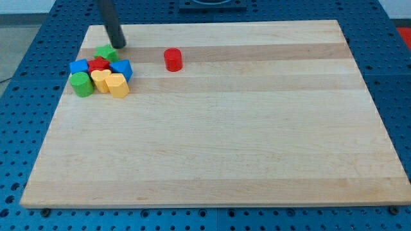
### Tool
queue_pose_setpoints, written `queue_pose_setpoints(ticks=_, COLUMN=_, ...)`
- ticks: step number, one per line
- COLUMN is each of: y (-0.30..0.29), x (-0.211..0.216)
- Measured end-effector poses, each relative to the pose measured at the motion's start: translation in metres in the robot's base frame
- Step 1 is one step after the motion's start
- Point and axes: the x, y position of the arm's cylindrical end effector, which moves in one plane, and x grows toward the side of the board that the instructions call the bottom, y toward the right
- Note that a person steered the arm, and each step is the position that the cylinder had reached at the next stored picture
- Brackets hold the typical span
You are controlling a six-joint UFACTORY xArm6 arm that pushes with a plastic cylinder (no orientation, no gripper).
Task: Push the red circle to the right of the green star
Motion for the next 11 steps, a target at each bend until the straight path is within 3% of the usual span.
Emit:
queue_pose_setpoints(ticks=4, y=-0.062, x=0.008)
queue_pose_setpoints(ticks=6, y=0.003, x=-0.008)
queue_pose_setpoints(ticks=11, y=-0.022, x=0.009)
